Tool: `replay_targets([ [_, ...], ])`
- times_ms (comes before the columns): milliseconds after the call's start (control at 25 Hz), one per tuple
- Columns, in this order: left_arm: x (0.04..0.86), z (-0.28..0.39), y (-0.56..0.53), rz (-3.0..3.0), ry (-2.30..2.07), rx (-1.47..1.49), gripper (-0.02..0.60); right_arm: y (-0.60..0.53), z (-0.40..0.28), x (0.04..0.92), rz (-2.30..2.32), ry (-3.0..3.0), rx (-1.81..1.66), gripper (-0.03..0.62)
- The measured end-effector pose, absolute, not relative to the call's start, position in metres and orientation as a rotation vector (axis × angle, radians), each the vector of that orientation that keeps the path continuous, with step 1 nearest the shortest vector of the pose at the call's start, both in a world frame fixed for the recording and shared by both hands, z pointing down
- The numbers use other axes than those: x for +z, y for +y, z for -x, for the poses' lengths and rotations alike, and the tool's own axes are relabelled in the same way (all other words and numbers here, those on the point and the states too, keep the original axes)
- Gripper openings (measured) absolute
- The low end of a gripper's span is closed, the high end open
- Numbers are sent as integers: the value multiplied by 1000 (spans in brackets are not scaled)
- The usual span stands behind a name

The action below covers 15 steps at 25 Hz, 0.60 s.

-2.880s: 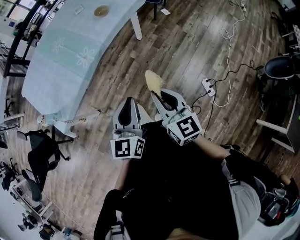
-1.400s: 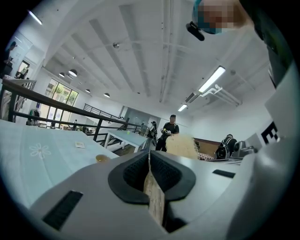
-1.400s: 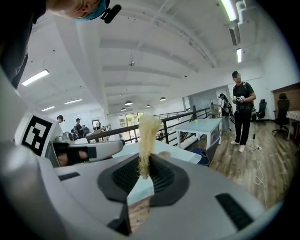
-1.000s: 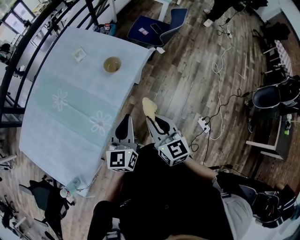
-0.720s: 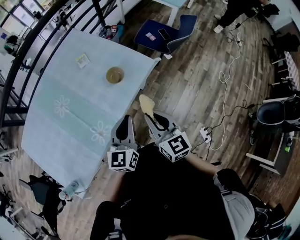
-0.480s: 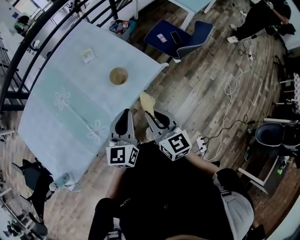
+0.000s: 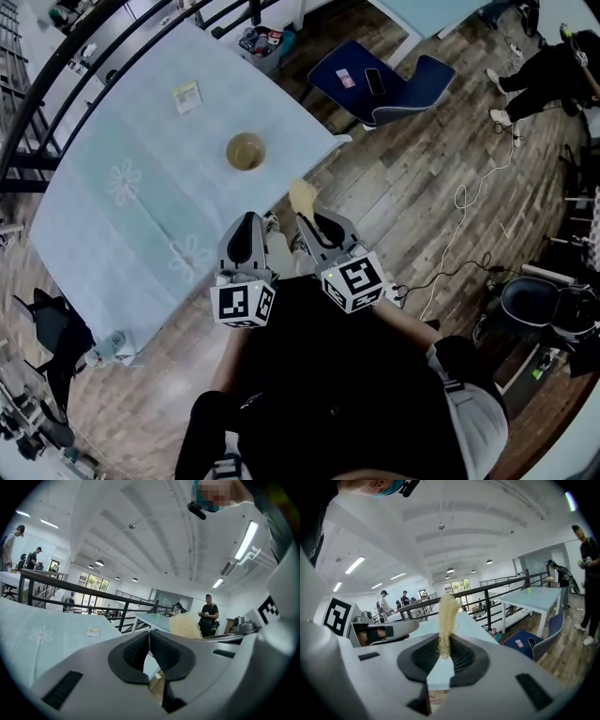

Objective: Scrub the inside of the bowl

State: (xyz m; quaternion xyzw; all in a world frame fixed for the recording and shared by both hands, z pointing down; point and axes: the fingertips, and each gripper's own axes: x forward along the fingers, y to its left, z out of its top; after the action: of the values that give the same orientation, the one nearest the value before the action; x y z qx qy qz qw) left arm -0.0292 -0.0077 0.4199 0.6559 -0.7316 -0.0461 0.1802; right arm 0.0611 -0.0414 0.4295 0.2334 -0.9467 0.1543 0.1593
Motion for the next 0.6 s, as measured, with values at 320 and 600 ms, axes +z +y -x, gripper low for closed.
replay_targets([
  [320,454,66,-40,-1864,-1974,-90,21,-62,-33,436,-726,-2615,429,51],
  [600,488,109,-75,-1840,-1927,-43,23,-91,-8,428,-840,-2570,412,51],
])
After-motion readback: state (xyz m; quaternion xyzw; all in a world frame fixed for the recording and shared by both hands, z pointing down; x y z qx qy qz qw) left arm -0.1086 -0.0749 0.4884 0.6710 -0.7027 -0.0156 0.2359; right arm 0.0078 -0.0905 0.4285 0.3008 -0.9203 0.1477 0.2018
